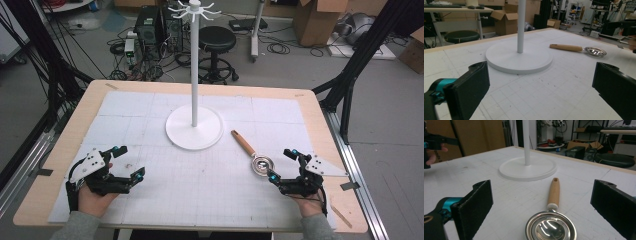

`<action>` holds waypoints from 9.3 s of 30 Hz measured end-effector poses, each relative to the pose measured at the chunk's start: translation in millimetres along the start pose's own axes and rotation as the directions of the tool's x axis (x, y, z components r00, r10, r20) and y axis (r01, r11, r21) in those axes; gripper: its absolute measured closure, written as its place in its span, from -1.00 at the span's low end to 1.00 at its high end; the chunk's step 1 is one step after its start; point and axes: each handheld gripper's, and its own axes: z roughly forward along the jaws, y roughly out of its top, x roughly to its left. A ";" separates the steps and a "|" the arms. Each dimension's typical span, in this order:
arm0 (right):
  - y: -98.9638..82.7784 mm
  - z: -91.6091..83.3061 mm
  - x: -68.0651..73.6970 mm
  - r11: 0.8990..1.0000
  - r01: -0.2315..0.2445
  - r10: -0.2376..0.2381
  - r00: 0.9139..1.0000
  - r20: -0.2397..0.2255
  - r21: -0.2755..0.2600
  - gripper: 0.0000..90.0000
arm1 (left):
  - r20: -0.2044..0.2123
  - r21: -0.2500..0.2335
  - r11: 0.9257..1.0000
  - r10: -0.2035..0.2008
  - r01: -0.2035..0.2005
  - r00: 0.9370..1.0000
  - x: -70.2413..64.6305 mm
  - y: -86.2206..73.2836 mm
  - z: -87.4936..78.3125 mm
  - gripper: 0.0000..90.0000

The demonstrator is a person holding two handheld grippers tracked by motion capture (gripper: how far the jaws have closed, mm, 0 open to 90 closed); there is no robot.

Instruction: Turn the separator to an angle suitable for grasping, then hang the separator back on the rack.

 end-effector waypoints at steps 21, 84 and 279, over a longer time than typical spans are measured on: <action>5.8 5.6 -7.8 0.999 -0.028 0.029 0.998 0.064 -0.017 -0.34 | -0.009 0.001 1.000 -0.002 0.002 1.000 1.7 -0.7 -0.7 -0.96; 37.1 86.5 -57.8 0.928 -0.075 0.073 0.997 0.021 0.365 1.00 | -0.023 0.030 1.000 -0.005 0.006 1.000 2.8 -2.9 5.6 -0.96; 34.6 153.1 -21.5 0.542 0.448 -0.062 0.865 -0.498 0.711 -0.15 | -0.034 0.085 0.995 -0.049 0.051 0.998 4.2 -11.4 -12.7 -0.96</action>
